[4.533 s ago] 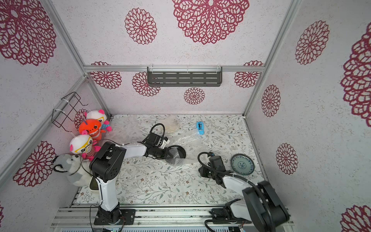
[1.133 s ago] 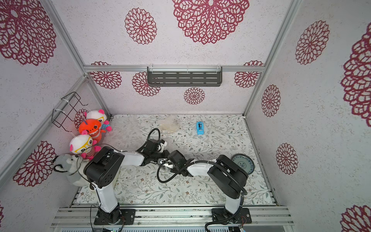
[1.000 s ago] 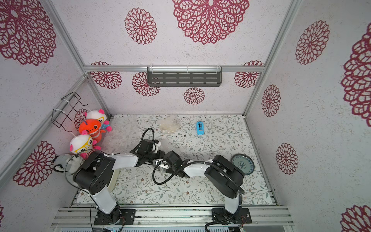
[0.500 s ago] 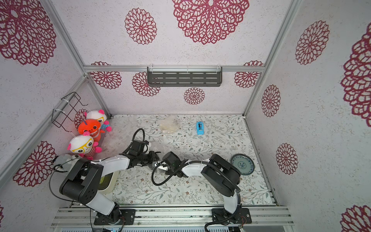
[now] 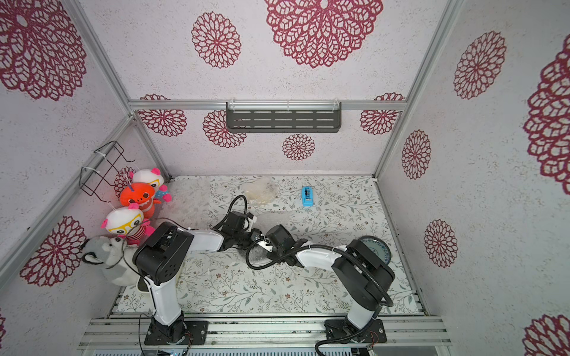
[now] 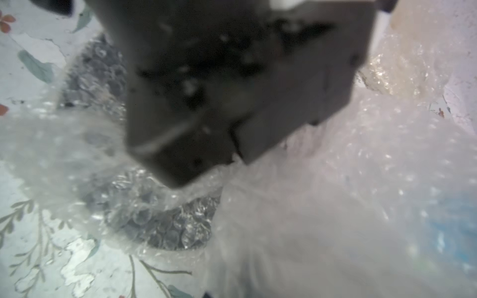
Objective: Wrap dinner plates in bubble wrap
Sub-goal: Wrap the plate in the bubble wrap.
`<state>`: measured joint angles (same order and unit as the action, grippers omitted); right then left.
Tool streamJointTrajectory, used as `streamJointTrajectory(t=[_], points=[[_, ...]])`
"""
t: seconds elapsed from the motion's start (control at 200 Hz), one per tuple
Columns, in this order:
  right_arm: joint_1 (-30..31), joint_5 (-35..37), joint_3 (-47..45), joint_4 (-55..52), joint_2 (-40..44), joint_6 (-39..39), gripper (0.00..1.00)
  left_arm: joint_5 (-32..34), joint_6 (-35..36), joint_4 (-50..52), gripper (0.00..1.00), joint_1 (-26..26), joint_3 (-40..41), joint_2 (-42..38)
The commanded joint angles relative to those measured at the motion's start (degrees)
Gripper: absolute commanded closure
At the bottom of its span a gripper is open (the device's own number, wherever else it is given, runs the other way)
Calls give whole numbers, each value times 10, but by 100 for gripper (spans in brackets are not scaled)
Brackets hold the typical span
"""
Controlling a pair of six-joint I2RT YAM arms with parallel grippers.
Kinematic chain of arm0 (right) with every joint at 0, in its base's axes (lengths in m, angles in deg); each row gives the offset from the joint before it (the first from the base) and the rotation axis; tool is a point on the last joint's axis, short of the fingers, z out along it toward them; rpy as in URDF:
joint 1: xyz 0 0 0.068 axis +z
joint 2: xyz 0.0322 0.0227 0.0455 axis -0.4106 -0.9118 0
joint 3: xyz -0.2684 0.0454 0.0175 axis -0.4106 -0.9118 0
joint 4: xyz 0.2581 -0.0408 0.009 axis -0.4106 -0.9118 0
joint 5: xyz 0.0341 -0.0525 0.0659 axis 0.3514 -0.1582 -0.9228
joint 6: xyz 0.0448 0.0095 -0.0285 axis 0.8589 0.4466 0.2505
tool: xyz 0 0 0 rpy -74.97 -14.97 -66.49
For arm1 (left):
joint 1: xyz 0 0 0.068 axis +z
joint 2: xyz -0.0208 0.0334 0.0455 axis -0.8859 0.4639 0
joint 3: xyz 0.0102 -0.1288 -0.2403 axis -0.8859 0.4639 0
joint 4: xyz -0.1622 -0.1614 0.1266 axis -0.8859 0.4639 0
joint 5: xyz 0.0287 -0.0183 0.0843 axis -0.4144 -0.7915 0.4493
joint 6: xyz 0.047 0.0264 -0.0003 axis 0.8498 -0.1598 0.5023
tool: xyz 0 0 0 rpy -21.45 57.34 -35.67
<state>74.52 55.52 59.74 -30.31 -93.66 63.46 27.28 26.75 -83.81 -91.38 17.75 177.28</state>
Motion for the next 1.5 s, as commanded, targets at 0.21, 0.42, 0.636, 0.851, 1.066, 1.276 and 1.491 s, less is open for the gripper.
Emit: streamJointTrajectory(t=[0.21, 0.42, 0.636, 0.851, 1.066, 1.276, 1.491], points=[[50, 18, 91, -36, -113, -16, 100, -2, 10, 109, 83, 48, 61, -83], [49, 24, 65, -57, -131, -5, 100, 32, 76, 246, 74, 82, 51, -179], [49, 24, 73, -63, -142, 1, 100, 13, 81, 239, 80, 96, 67, -170], [29, -18, 57, -31, -103, 43, 100, -9, 68, 209, 87, 115, 69, -179], [22, -23, 62, -25, -76, 39, 100, 16, 83, 259, 100, 117, 44, -185], [32, -26, 98, -41, -88, 32, 100, 60, 75, 239, 100, 116, 88, -155], [74, -39, 158, -53, -118, -11, 100, 27, 44, 152, 100, 98, 92, -79]])
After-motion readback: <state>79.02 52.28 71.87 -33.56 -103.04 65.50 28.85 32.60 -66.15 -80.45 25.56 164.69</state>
